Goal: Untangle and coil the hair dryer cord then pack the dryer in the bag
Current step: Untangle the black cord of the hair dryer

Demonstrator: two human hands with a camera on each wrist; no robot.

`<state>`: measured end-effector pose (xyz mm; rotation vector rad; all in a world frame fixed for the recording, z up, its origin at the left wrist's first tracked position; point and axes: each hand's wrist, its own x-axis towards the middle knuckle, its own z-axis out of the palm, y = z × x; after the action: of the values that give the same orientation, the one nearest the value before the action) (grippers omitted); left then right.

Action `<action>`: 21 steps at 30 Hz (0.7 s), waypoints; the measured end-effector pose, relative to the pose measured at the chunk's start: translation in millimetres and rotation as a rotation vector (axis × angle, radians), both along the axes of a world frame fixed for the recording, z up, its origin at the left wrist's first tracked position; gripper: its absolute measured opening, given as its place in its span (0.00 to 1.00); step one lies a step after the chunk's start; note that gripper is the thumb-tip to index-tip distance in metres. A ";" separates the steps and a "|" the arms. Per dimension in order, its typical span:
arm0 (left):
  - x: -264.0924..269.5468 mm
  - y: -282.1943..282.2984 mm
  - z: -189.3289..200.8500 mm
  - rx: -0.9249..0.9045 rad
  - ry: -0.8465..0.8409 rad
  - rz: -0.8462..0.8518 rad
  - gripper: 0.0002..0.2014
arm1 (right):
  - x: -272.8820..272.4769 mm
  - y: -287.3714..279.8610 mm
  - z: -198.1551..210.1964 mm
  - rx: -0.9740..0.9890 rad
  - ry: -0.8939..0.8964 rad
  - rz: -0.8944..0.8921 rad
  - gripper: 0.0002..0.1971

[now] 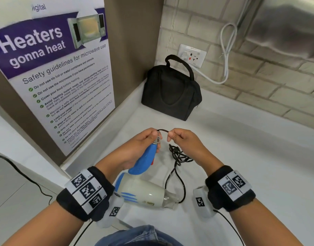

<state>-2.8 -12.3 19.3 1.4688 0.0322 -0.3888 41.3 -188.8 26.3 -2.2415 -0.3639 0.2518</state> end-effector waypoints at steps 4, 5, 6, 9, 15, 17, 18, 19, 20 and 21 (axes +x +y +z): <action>6.2 0.7 -7.9 -0.035 0.042 0.107 0.10 | -3.4 4.9 0.3 0.060 -0.015 -0.015 0.14; 7.3 0.8 -9.2 -0.037 0.055 0.131 0.10 | -3.9 6.9 -0.5 0.069 -0.020 -0.013 0.15; 7.9 0.5 -9.7 -0.038 0.068 0.151 0.10 | -4.7 8.9 -1.3 0.075 -0.027 -0.007 0.15; 10.1 2.2 -11.5 -0.038 0.104 0.200 0.09 | -8.8 13.8 -2.4 0.106 -0.004 0.026 0.14; 9.1 13.7 -26.1 -0.025 0.177 0.227 0.09 | 0.7 3.1 -6.2 -0.002 0.021 -0.031 0.15; 6.7 16.2 -32.3 -0.014 0.196 0.226 0.08 | 4.7 -1.5 -11.0 -0.050 0.019 -0.037 0.15; 5.9 17.0 -34.8 -0.008 0.208 0.229 0.08 | 6.6 -3.0 -14.5 -0.064 0.026 -0.034 0.15; 5.6 17.5 -37.0 -0.004 0.220 0.227 0.08 | 8.1 -4.2 -18.1 -0.072 0.030 -0.033 0.15; 6.1 18.2 -39.5 0.003 0.228 0.219 0.08 | 9.2 -4.4 -20.9 -0.075 0.031 -0.037 0.15; 7.1 18.9 -41.3 0.023 0.231 0.202 0.08 | 9.7 -4.0 -22.8 -0.075 0.025 -0.041 0.15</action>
<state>4.3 6.6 -22.1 1.4215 0.3678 -0.3916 50.9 -192.8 3.4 -2.3149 -0.2999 0.2755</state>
